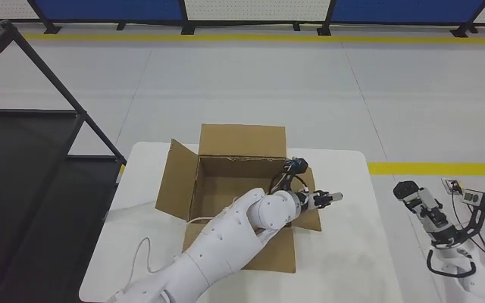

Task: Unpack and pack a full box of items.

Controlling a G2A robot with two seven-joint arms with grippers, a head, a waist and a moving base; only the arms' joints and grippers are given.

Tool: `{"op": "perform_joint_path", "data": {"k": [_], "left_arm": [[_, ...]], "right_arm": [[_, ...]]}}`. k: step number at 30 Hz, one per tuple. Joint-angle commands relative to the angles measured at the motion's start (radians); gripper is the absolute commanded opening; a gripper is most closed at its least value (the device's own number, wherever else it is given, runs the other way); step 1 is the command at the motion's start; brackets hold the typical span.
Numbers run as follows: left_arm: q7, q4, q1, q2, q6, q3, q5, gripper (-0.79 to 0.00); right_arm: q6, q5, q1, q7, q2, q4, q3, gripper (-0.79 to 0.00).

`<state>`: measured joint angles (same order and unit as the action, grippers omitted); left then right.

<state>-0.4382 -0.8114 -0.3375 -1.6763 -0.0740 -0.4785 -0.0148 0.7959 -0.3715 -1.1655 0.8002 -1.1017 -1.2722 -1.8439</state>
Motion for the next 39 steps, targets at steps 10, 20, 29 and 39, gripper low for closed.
{"op": "perform_joint_path", "data": {"k": [10, 20, 29, 39], "left_arm": [[0.091, 0.026, 0.025, -0.001, 0.118, -0.122, 0.011, 0.0], [0.111, -0.574, -0.309, 0.204, 0.06, -0.572, -0.257, 0.0], [-0.004, -1.143, -0.771, 0.297, 0.012, -1.019, -0.336, 0.0], [0.024, -1.233, -1.037, 0.319, 0.101, -1.311, -0.177, 0.0]], "right_arm": [[-0.013, 0.035, 0.034, -0.021, 0.011, -0.04, 0.018, 0.0], [-0.136, 0.325, 0.105, -0.129, 0.012, -0.212, 0.115, 0.0], [-0.241, 0.765, 0.182, -0.232, -0.002, -0.408, 0.325, 0.0], [-0.32, 0.869, 0.339, -0.174, -0.033, -0.367, 0.591, 0.0]]}}
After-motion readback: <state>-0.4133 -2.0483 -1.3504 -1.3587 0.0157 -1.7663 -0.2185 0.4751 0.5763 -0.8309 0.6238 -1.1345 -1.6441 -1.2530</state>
